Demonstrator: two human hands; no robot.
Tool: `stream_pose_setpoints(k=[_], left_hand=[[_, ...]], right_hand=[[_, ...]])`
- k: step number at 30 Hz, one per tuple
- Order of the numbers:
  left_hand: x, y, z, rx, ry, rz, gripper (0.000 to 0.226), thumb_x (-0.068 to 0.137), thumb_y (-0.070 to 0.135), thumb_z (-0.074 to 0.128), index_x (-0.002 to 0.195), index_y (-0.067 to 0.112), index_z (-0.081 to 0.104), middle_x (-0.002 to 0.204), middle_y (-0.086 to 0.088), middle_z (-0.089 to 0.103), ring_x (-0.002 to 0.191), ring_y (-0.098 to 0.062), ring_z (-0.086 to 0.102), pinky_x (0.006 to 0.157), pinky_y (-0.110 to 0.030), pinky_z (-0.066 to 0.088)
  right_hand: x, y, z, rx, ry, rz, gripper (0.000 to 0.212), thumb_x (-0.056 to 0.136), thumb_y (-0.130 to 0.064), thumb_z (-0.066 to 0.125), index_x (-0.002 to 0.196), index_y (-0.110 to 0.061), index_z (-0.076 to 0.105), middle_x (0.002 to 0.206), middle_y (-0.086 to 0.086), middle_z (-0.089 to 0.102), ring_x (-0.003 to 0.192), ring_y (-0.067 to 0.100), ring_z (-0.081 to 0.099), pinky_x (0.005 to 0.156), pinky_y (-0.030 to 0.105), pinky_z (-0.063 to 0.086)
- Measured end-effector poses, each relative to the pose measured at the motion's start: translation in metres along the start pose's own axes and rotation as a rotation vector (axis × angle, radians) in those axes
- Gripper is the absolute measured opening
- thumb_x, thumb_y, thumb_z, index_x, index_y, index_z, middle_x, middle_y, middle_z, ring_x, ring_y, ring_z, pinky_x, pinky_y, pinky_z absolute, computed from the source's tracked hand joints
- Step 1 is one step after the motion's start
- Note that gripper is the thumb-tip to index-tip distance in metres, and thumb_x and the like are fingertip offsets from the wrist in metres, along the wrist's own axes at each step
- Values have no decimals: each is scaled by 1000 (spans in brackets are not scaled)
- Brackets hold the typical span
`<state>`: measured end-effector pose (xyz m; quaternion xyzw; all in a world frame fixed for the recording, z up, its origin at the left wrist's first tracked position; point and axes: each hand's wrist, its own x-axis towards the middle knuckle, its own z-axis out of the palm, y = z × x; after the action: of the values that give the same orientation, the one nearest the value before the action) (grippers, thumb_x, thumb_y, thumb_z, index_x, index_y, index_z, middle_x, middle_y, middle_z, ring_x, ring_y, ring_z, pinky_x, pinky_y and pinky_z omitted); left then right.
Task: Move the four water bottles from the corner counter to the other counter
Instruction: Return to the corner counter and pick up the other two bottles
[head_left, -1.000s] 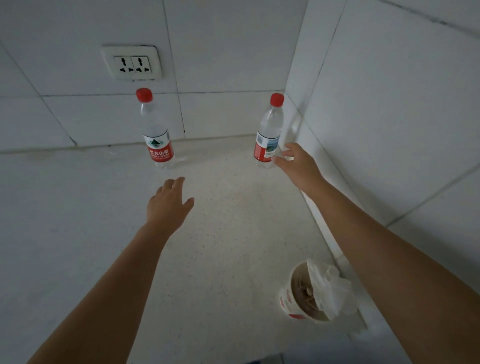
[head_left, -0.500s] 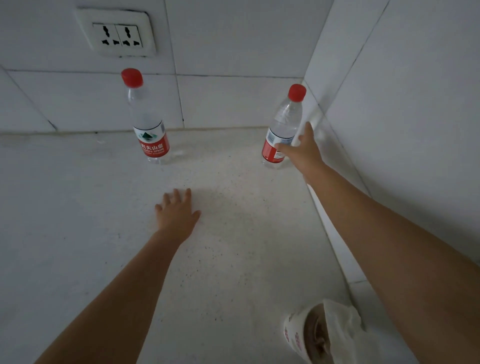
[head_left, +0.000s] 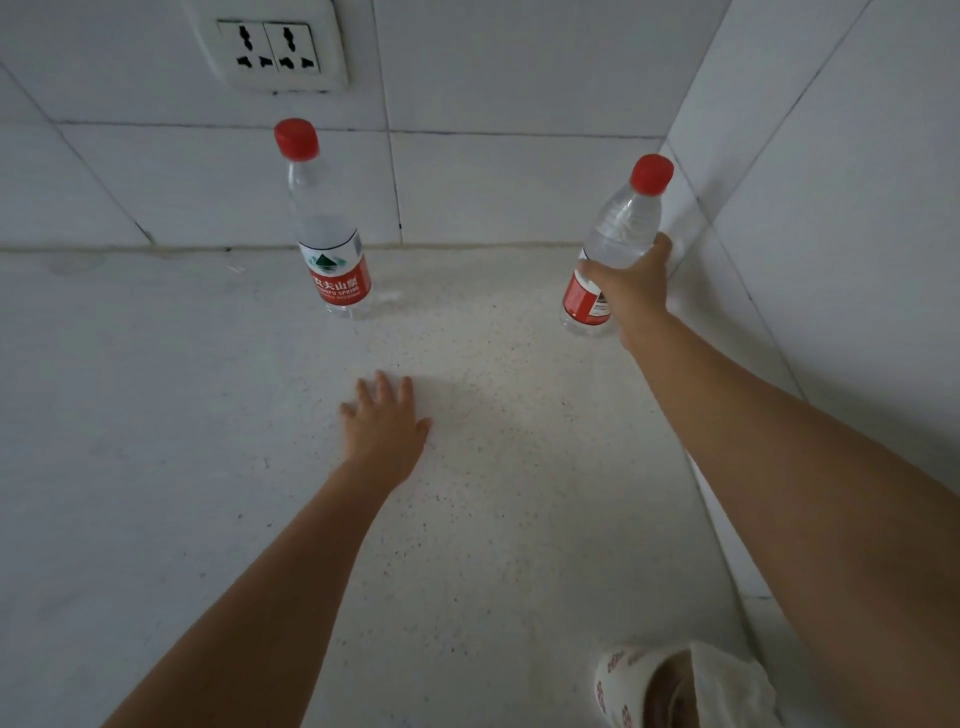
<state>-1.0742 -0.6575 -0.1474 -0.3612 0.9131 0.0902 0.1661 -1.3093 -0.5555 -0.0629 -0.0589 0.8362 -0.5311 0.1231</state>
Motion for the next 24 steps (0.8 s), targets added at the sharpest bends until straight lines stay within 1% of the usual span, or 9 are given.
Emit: stream_pose_setpoints(k=[4,7,11,12,15,19,24], left_hand=[[1,0,0,-9,-3,1,64,97,44,27,148,13,4,158,-17,-1,144,-40,2,117,-52,17],[1,-2,2,-14,5,-1,64,97,45,27,148,12,5,158,-17,-1,144,-40,2,117,-52,17],[0,-2,4,-24,14,-8,64,97,45,27,148,11,6,158,-17,-1,144,-39,2,117,-52,15],[-1,-1,3,-29,15,-10,65,97,45,27,148,11,5,158,-17,-1,144,-39,2,118,-52,13],[-2,-1,1,-38,20,-12,66,97,45,28,148,11,5,158,-17,0,145,-38,2,118,-52,9],[-4,-3,-3,-80,-3,-20,70,96,47,31,148,10,3,158,-15,0,145,-36,0,119,-51,5],[-9,-11,-3,-136,-37,-5,70,96,44,31,148,11,-2,159,-8,-7,146,-28,-7,117,-52,-1]], right_hand=[[0,0,1,-33,52,-30,72,67,-20,77,127,-13,38,125,5,52,116,23,52,97,38,46],[-7,3,-2,-39,53,-54,70,68,-20,77,127,-13,39,127,6,52,117,23,51,100,37,45],[-22,5,-7,-73,21,-108,66,68,-21,77,124,-13,42,124,5,54,114,21,52,93,32,43],[-26,6,-8,-77,8,-112,66,68,-21,77,124,-13,42,123,5,55,113,21,53,94,32,44],[-40,7,-7,-79,-32,-101,69,68,-25,78,126,-14,42,124,5,55,115,22,53,99,39,46],[-59,0,-5,5,-80,-108,74,68,-25,78,130,-16,39,128,5,53,116,22,52,100,39,46],[-80,-24,-3,179,-140,-147,70,68,-17,77,127,-14,40,123,6,55,112,20,55,95,37,49]])
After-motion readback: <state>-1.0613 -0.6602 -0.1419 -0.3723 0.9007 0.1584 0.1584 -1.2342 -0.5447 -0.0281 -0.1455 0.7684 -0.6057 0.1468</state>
